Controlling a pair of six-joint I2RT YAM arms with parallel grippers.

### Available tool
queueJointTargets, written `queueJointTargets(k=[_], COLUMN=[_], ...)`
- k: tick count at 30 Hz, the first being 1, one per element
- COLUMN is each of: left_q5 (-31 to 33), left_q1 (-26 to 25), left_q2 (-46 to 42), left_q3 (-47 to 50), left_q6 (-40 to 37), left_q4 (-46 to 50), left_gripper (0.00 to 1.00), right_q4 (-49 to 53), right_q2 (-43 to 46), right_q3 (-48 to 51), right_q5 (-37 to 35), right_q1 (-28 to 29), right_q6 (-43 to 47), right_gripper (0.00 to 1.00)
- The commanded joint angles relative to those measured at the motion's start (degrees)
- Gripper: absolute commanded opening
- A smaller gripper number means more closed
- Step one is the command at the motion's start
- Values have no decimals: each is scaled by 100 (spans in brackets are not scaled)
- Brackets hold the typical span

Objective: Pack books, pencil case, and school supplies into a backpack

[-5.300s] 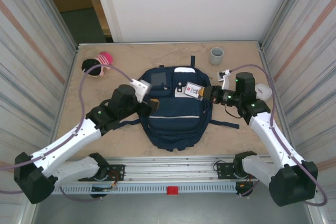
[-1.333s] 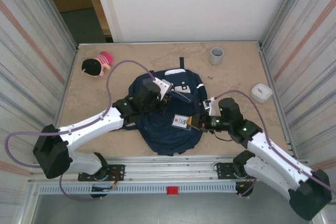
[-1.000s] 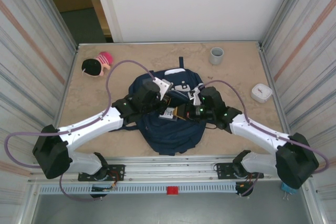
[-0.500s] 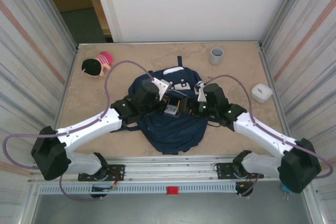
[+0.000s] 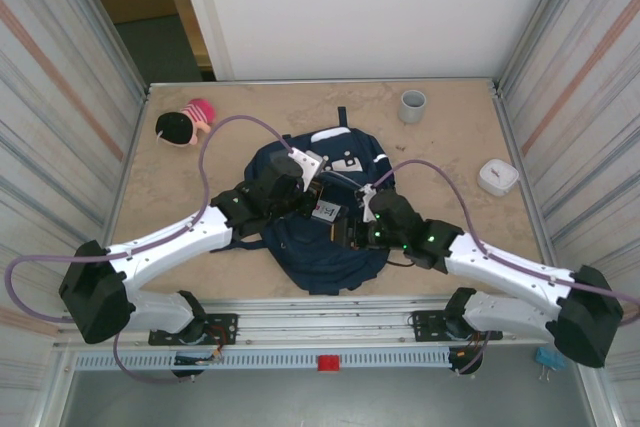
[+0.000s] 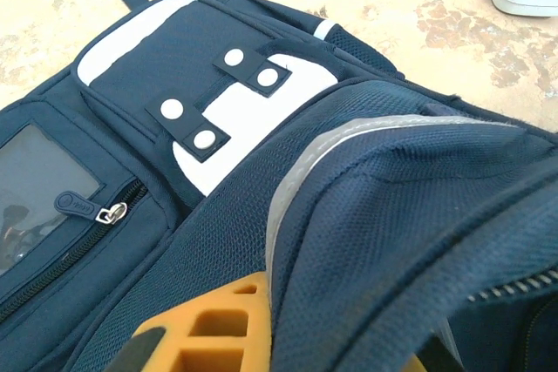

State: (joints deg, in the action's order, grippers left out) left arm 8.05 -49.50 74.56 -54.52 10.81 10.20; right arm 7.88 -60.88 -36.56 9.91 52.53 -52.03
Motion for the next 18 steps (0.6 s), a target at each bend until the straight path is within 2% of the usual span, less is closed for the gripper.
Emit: queueJointTargets(k=[1,10,14,18], left_q5=[-176,-401,-485,-388], left_q1=[20,20,19,19], left_q2=[-198,-368,-356,-351], left_q3=[-93,-7,13,84], left_q6=[160,177,174,175], left_q4=[-790,-931,-927,-834], left_gripper=[0,0,0,0], right_q4=[-453,-979,-1185,-1452], right_q2=[-304,-1145,-1280,-1239], right_q3=[-194,-282,-281,-334], right_q5=[-505,-906,-1193,-1129], right_q1=[125,15,-236,-514], right_q6=[29,-157,-178,7], right_gripper=[27,20,17,18])
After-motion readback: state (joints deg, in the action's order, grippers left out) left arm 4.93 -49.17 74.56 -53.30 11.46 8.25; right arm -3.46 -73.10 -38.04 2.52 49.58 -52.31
